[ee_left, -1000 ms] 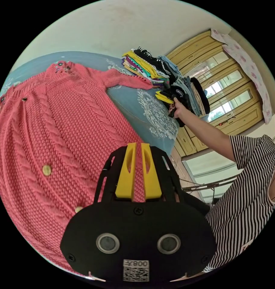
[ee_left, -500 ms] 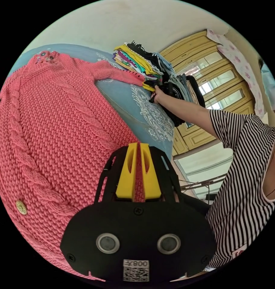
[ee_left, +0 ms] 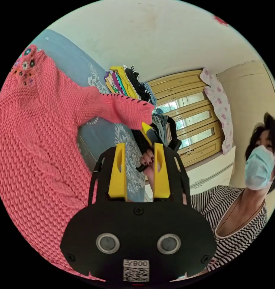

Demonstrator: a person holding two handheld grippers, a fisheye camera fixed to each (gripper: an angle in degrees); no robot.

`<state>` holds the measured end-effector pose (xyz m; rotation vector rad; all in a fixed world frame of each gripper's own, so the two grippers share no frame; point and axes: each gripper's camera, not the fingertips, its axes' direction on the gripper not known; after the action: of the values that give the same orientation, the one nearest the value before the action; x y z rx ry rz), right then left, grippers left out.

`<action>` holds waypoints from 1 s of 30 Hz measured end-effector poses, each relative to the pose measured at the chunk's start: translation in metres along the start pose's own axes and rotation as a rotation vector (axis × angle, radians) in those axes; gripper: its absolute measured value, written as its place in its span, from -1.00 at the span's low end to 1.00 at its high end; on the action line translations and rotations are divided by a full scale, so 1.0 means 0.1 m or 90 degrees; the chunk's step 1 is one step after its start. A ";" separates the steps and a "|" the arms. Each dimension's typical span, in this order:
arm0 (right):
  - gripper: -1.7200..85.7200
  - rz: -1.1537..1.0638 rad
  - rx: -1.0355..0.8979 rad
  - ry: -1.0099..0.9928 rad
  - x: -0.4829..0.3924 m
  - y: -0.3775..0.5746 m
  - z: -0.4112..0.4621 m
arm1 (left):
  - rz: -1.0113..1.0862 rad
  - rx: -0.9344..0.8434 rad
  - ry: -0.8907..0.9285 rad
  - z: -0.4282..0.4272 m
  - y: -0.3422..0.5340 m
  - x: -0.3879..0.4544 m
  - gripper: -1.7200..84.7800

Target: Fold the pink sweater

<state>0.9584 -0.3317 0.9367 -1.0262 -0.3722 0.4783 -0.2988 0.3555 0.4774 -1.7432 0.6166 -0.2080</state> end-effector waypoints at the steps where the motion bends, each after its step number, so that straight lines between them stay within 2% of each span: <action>1: -0.89 -0.024 -0.027 -0.013 -0.20 0.08 0.11 | -0.011 0.003 0.005 -0.02 -0.13 0.01 -0.63; 6: -0.89 -0.095 -0.103 -0.015 -0.79 0.37 0.47 | -0.015 0.030 -0.059 -0.29 -0.38 0.18 -0.63; 12: -0.89 -0.114 -0.119 -0.011 -1.09 0.51 0.68 | -0.058 0.055 -0.059 -0.59 -0.52 0.20 -0.84; 17: -0.89 -0.113 -0.049 -0.062 -1.34 0.30 0.66 | 0.051 0.122 -0.076 -1.08 -0.71 0.77 -0.87; 21: -0.89 -0.158 -0.025 -0.134 -1.89 0.13 0.84 | 0.098 0.184 -0.126 -1.66 -0.59 1.16 -0.88; 26: -0.89 -0.197 -0.098 -0.216 -2.52 0.32 1.38 | 0.028 0.214 -0.246 -2.40 -0.16 1.26 -0.88; 30: -0.89 -0.183 -0.160 -0.245 -2.78 0.62 1.77 | -0.038 0.226 -0.260 -2.62 0.08 1.17 -0.88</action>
<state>0.6232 -0.3287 0.9457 -1.0998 -0.9293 0.3733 -0.3212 0.0725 0.5195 -1.4053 0.2119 0.0021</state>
